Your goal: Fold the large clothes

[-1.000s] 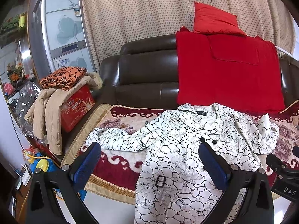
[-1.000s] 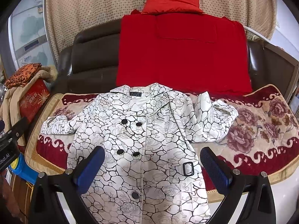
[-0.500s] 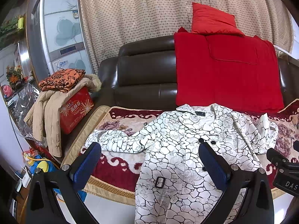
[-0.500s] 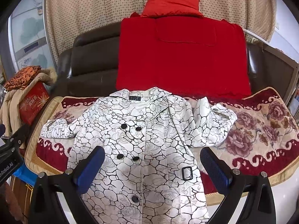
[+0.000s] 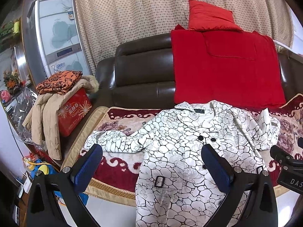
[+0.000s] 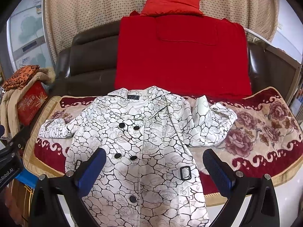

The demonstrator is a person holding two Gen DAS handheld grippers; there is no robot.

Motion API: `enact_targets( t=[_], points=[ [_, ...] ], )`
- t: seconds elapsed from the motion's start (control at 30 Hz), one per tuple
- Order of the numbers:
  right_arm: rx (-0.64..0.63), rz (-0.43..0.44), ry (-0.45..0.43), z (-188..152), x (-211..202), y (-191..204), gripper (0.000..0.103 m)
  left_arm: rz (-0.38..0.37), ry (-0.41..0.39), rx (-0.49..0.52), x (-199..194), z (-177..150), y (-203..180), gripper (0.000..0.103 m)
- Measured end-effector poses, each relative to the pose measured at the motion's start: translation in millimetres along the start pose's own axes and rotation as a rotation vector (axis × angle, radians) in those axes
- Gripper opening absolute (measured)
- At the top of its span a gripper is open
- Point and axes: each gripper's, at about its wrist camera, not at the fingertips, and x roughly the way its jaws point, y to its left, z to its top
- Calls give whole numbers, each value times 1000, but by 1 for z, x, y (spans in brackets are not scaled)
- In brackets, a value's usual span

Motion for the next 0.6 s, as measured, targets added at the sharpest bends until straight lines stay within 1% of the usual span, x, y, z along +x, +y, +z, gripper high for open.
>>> enact_targets(
  t=[0.6],
  points=[
    [-3,-13,19,-1,8,-2,103,-10,20,9,6,-3,-4,103]
  ],
)
